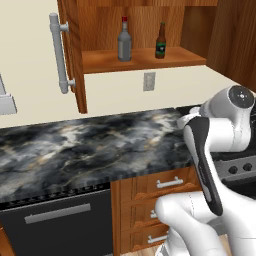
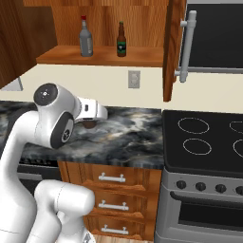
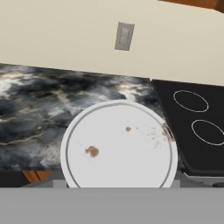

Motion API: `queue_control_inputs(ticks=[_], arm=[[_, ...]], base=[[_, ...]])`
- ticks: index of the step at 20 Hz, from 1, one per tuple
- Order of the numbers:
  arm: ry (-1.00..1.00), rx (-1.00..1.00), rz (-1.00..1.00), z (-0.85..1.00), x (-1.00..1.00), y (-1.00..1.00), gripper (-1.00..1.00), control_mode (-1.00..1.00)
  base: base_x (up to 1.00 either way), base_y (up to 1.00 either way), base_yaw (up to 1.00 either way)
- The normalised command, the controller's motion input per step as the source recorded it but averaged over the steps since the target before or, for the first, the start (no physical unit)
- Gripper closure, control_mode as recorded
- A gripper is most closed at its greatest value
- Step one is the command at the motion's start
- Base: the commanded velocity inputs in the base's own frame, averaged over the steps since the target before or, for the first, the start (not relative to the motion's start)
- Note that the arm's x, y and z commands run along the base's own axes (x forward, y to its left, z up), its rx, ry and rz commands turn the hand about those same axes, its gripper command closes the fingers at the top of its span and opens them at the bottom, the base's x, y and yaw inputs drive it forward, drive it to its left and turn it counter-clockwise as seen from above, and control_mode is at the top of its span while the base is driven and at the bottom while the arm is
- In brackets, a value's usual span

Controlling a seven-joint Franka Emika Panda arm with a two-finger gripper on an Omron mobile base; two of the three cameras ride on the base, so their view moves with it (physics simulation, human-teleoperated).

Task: Sort all alcoholic drinks to one cabinet, and non-alcoholic drinks to the other.

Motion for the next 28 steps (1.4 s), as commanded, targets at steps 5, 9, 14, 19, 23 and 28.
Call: queue_control_inputs(ticks=[5, 9, 14, 19, 23, 28], arm=[[0.0, 0.0, 0.0, 0.11, -0.28, 0.0, 1.0, -1.0], [0.0, 0.0, 0.0, 0.04, -0.26, 0.0, 1.0, -1.0], [0.0, 0.0, 0.0, 0.0, -0.19, 0.0, 1.0, -1.0], [0.0, 0.0, 0.0, 0.0, -0.18, 0.0, 1.0, 1.0], [0.0, 0.0, 0.0, 0.0, 0.0, 0.0, 1.0, 1.0], [0.0, 0.0, 0.0, 0.0, 0.0, 0.0, 1.0, 1.0]], base=[[0.0, 0.0, 0.0], [0.0, 0.0, 0.0], [0.0, 0.0, 0.0], [-0.06, 0.0, 0.0], [-0.39, 0.0, 0.0], [-0.5, 0.03, 0.0]])
